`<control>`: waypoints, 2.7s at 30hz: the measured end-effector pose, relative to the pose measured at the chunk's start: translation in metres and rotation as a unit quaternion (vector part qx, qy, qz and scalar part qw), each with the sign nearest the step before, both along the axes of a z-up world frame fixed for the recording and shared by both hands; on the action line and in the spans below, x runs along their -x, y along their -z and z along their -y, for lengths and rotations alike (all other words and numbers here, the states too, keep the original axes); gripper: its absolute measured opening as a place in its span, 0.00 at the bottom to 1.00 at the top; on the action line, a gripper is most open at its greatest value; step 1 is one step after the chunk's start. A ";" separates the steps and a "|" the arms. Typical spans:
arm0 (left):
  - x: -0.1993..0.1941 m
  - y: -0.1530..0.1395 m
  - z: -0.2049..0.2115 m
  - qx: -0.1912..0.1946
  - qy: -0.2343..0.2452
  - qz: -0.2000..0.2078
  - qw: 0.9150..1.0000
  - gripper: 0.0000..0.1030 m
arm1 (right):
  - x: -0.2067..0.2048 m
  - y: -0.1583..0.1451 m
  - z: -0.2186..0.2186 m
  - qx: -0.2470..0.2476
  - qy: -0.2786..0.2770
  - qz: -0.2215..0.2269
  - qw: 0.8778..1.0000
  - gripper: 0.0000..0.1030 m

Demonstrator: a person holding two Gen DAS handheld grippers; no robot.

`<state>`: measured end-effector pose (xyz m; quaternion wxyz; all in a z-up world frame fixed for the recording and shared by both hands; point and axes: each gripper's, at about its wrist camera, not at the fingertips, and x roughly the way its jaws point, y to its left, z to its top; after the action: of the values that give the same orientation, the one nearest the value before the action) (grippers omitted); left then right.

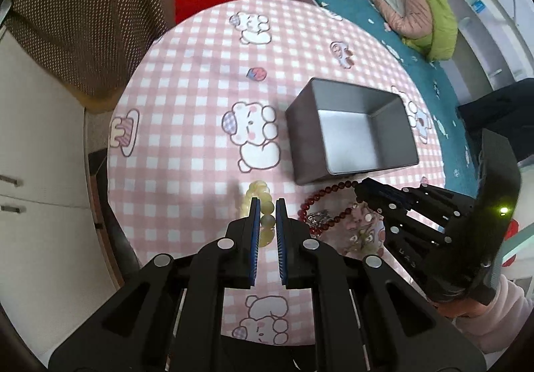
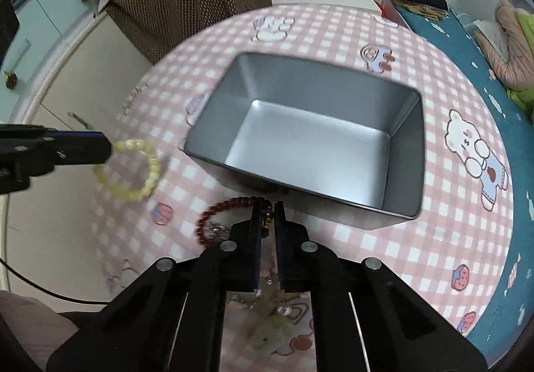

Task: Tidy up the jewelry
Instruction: 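Carry both bracelets up and over the grey metal tray, then lower the yellow bracelet into the tray and open the left tool while the right releases the red bracelet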

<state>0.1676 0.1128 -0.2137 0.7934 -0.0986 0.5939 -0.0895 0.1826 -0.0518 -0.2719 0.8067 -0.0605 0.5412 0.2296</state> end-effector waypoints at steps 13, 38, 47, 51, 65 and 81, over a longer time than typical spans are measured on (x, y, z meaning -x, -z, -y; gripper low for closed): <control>0.002 -0.042 0.002 0.026 0.005 0.040 0.999 0.09 | 0.021 -0.059 0.015 -0.016 0.009 0.044 0.999 0.06; -0.053 -0.064 0.081 0.043 0.075 0.077 0.993 0.09 | 0.005 -0.115 0.083 -0.043 0.091 0.123 0.987 0.06; -0.080 -0.015 0.092 0.018 0.076 0.027 0.997 0.09 | -0.009 -0.100 0.099 -0.052 0.116 0.097 0.987 0.06; -0.087 0.006 0.092 0.017 0.073 0.004 0.997 0.09 | -0.011 -0.093 0.100 -0.052 0.122 0.085 0.987 0.06; -0.084 -0.003 0.082 0.001 0.060 0.018 0.998 0.39 | -0.011 -0.099 0.089 -0.055 0.109 0.087 0.989 0.06; -0.047 -0.027 0.030 -0.039 -0.006 0.048 0.998 0.39 | -0.034 -0.083 0.007 -0.109 -0.016 0.046 0.993 0.06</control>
<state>0.2146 0.0829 -0.1863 0.8247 -0.0664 0.5578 -0.0660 0.2166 -0.0591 -0.1891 0.8286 0.0087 0.4745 0.2971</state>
